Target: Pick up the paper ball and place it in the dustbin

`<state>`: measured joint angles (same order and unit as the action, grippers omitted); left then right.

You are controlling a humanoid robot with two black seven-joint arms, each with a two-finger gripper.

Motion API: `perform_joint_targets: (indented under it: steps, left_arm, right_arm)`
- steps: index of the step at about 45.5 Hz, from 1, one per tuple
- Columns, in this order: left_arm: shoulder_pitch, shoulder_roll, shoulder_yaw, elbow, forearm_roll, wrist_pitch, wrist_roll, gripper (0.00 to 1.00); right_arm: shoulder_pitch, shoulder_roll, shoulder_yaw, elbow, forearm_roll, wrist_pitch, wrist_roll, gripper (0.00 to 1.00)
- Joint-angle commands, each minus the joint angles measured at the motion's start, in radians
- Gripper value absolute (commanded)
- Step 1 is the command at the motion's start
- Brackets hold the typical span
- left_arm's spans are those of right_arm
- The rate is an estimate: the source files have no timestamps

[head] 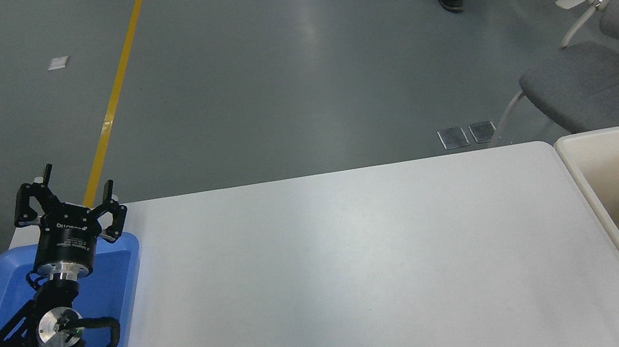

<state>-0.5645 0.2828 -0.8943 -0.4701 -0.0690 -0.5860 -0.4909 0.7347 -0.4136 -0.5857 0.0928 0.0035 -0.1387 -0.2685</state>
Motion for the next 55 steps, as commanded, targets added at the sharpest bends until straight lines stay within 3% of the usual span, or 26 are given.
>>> perform_joint_targets:
  steps: [1,10,21,23,26,34,40,51,55]
  left_arm:
    - [0.000,0.001,0.000,0.001,0.000,0.000,0.000,0.99]
    - [0.000,0.001,0.000,0.001,0.000,0.000,0.000,0.99]
    - [-0.002,-0.001,0.000,-0.001,0.000,-0.001,0.000,0.99]
    - [-0.002,0.001,0.000,-0.001,0.000,-0.003,0.000,0.99]
    - [-0.002,-0.001,0.000,-0.001,0.000,-0.003,0.000,0.99]
    - [-0.002,0.001,0.000,-0.001,0.000,-0.003,0.000,0.99]
    - [-0.002,-0.001,0.000,-0.001,0.000,-0.003,0.000,0.99]
    - [0.000,0.001,0.000,0.001,0.000,-0.001,0.000,0.99]
    - [0.000,0.001,0.000,-0.001,0.000,0.000,0.000,0.99]
  right_arm:
    - [0.012,-0.004,0.013,0.011,-0.002,-0.022,0.000,0.74]
    - [0.049,-0.033,0.038,0.085,-0.007,-0.022,0.000,0.75]
    - [0.273,-0.287,0.012,0.572,-0.002,-0.024,-0.001,0.75]
    - [0.322,-0.323,-0.006,0.651,0.004,-0.015,-0.001,0.81]
    - [0.412,-0.353,-0.060,0.743,0.010,-0.009,-0.001,0.99]
    - [0.747,-0.369,-0.379,1.007,0.010,0.085,-0.001,1.00]
    - [1.044,-0.330,-0.601,1.200,0.010,0.250,-0.001,1.00]
    - [1.368,-0.223,-0.680,1.268,0.012,0.885,-0.001,1.00]
    - [1.425,-0.198,-0.662,1.280,0.026,0.924,-0.001,1.00]
